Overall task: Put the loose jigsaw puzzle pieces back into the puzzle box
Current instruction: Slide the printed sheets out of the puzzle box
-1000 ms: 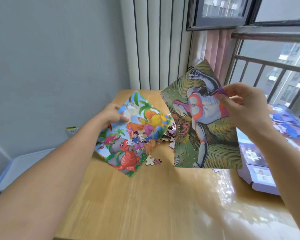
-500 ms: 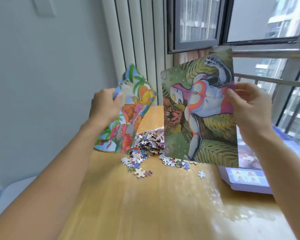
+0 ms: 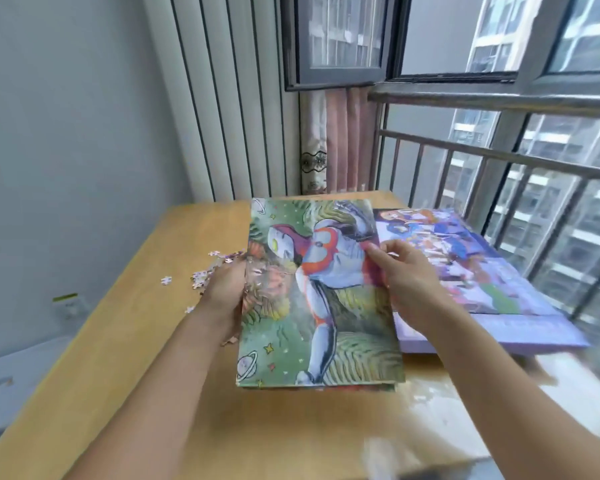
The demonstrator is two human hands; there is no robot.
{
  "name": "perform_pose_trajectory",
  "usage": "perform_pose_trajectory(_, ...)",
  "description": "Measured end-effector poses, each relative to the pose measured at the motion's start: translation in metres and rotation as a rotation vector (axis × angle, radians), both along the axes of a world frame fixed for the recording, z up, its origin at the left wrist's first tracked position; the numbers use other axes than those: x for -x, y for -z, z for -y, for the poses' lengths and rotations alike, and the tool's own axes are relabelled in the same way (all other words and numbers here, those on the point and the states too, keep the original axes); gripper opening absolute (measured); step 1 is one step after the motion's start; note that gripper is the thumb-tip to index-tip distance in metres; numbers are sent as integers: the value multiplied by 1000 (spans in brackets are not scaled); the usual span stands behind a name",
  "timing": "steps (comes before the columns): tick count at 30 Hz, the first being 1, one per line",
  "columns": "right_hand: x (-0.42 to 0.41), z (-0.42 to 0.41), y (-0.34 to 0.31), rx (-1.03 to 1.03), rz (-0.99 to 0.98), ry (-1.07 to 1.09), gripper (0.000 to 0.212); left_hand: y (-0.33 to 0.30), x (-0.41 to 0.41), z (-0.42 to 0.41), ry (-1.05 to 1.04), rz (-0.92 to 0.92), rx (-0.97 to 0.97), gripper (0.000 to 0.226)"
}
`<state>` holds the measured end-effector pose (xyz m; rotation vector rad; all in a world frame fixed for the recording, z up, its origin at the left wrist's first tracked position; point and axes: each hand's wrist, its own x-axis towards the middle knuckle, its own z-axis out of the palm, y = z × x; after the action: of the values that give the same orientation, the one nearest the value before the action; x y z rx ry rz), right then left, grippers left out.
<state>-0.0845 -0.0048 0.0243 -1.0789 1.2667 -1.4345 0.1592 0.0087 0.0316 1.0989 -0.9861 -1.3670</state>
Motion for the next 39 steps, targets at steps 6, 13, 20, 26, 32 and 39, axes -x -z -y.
perform_pose_trajectory(6, 16, -18, 10, 35, -25, 36, 7, 19, 15, 5, 180, 5, -33, 63)
perform_pose_trajectory(13, 69, -35, -1, -162, 76, -51, 13, 3, 80, 7, 153, -27, 142, 22)
perform_pose_trajectory(20, 189, -58, -3, -101, 99, 287, 24, 31, 156, 6, 423, 826, 619, 21)
perform_pose_trajectory(26, 248, -96, 36, -309, -191, 173, 14, 51, 161, 13, 496, 1078, 879, 15)
perform_pose_trajectory(32, 275, -126, 57, -310, -54, 222, 20, 56, 167, -5, 465, 1414, 978, 57)
perform_pose_trajectory(39, 265, -139, 41, -210, 101, 76, 21, 41, 174, 10, 163, 1073, 845, 26)
